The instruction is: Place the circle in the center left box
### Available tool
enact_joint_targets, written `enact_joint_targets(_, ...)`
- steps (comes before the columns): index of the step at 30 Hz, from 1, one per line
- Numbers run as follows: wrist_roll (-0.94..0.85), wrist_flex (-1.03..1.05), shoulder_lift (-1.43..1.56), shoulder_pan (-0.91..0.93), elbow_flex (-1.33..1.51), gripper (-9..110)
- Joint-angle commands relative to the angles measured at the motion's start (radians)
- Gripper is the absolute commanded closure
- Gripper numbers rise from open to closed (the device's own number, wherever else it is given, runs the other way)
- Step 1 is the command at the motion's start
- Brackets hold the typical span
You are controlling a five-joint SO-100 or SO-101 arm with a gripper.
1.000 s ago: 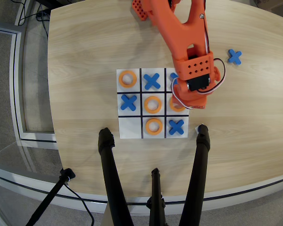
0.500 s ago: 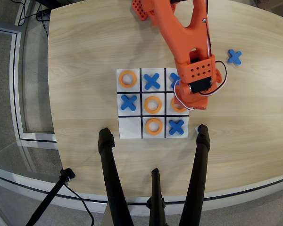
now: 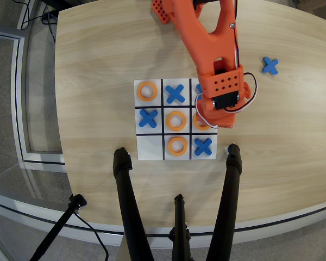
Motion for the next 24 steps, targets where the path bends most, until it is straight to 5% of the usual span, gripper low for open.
enact_joint_targets(1, -0.014, 0.008, 0.015, 0.006, -0.031, 91)
enact_joint_targets(16, -0.04, 0.296, 0.319, 0.094, -0.127, 90)
enact_joint_targets(24, -0.198, 0.321, 0.907, 0.242, 0.307, 90)
